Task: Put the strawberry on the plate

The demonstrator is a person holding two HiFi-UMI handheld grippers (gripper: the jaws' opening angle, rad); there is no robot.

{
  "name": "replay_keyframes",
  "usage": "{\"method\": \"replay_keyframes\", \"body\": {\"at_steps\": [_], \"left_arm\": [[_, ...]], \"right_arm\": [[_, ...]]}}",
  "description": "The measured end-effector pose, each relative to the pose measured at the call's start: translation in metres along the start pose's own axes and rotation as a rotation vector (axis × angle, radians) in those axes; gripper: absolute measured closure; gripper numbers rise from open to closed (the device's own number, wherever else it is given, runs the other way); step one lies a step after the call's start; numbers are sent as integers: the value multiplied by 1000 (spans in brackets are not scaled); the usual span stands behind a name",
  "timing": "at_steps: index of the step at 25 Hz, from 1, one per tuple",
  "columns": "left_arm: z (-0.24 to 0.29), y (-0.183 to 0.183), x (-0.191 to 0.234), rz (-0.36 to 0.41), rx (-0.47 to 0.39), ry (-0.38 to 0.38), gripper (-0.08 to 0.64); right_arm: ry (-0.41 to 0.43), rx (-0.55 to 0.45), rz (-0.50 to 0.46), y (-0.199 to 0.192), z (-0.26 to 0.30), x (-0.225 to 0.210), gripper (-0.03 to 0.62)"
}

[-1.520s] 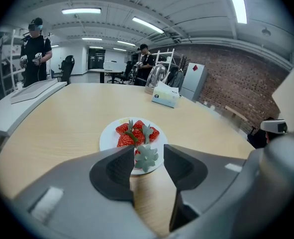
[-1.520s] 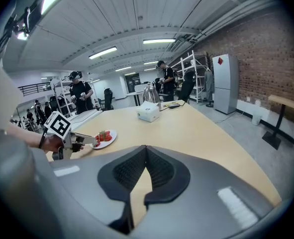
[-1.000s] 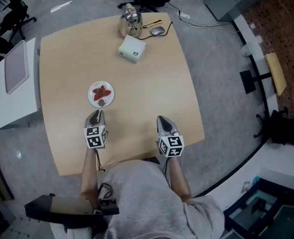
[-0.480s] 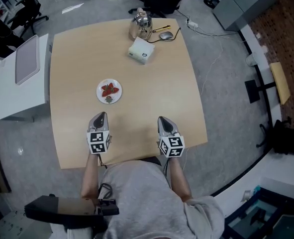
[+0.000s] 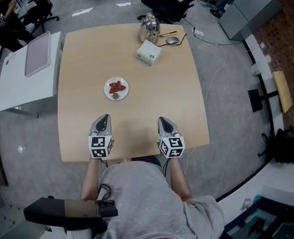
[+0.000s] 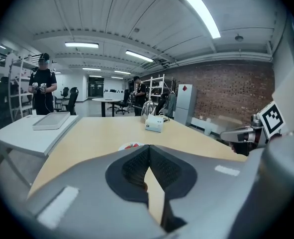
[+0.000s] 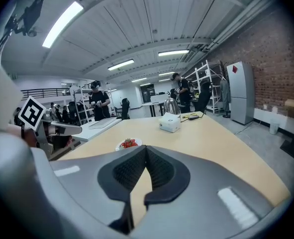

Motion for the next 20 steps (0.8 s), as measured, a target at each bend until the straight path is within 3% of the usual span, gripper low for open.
{"method": "replay_keyframes", "body": {"at_steps": [20], "left_arm": [[-90,-16,-5,14,-74,74,540]], "right_arm": [[73,-30,-53,-14,-36,46,586]]}}
Point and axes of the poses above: the fingertips, and each gripper's own axes: z forward along the fingers, x to its left, y out of its top, the point moved 9 cm from there along -z, backward along the fingers, and after that the axes turned 6 degrees about -y, right-handed, at the moved point
